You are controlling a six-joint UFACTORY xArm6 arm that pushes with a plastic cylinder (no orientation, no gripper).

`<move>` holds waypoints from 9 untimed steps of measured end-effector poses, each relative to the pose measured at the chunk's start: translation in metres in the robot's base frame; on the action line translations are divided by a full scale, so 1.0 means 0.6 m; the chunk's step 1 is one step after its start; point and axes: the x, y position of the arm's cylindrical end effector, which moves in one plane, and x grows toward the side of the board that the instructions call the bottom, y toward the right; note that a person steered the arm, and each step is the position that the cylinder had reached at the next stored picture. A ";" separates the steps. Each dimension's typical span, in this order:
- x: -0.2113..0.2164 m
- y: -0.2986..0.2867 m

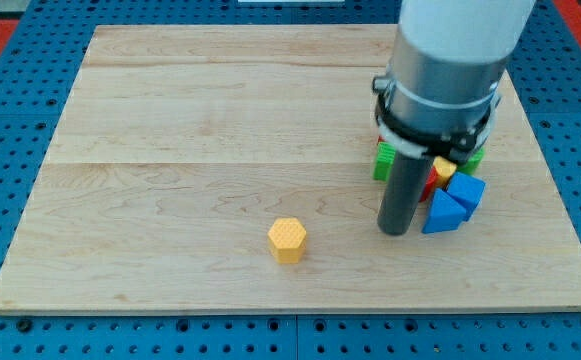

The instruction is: Separate the blue cube and yellow heart from the group of blocks

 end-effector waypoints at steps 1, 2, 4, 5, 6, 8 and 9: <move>0.024 0.066; 0.011 0.158; -0.097 0.164; -0.137 0.122; -0.177 0.050; -0.271 0.013; -0.298 -0.051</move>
